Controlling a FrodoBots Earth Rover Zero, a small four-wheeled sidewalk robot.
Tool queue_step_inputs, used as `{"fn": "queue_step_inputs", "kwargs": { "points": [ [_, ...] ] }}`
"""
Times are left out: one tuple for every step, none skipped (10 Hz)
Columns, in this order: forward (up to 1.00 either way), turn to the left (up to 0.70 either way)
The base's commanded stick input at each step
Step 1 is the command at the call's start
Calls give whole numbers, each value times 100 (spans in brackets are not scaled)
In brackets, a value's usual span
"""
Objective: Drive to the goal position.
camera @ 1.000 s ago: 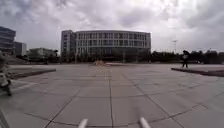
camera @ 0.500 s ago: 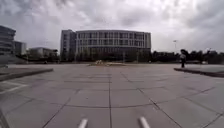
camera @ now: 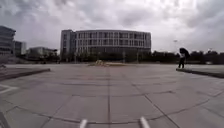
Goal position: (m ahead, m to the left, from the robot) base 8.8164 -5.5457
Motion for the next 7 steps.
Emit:
{"fn": "queue_step_inputs", "kwargs": {
  "points": [
    [70,0],
    [70,0],
    [70,0],
    [70,0],
    [70,0],
    [70,0],
    [70,0]
  ]
}}
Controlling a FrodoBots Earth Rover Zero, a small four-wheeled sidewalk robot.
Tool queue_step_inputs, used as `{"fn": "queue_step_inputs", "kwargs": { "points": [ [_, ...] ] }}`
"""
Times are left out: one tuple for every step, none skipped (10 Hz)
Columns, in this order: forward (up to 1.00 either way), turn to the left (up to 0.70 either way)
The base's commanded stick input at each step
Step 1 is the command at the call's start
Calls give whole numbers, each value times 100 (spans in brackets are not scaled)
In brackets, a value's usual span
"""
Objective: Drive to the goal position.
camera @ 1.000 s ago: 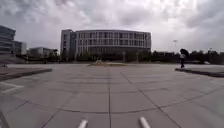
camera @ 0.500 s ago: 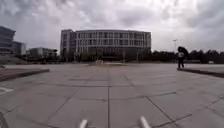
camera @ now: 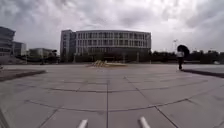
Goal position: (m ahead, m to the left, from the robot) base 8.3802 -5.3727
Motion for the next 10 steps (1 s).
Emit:
{"fn": "queue_step_inputs", "kwargs": {
  "points": [
    [70,0],
    [70,0],
    [70,0],
    [70,0],
    [70,0],
    [70,0],
    [70,0],
    [70,0],
    [70,0],
    [70,0]
  ]
}}
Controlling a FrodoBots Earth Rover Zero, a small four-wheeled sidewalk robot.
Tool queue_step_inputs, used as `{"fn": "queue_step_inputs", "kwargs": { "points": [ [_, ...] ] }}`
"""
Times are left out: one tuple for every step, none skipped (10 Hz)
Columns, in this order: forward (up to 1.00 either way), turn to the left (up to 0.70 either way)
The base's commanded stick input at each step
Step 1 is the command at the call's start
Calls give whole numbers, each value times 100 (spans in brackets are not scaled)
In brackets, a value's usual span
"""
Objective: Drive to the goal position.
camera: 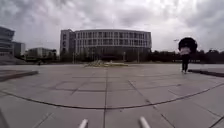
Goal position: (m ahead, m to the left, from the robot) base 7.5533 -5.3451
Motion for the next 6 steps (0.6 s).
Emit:
{"fn": "queue_step_inputs", "kwargs": {
  "points": [
    [70,0],
    [70,0],
    [70,0],
    [70,0],
    [70,0],
    [70,0]
  ]
}}
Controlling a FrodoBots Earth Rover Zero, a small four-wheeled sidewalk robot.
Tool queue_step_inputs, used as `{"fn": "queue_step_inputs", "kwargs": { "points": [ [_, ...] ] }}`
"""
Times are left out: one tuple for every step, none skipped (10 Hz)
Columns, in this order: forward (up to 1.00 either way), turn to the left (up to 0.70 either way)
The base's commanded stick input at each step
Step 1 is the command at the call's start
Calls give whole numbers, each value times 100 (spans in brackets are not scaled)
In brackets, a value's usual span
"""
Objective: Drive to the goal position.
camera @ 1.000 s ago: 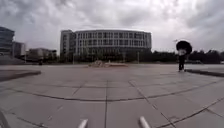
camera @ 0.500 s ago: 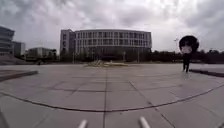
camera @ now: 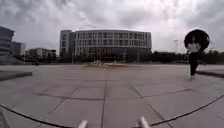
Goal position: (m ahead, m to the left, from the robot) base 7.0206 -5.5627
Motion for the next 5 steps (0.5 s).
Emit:
{"fn": "queue_step_inputs", "kwargs": {
  "points": [
    [70,0],
    [70,0],
    [70,0],
    [70,0],
    [70,0]
  ]
}}
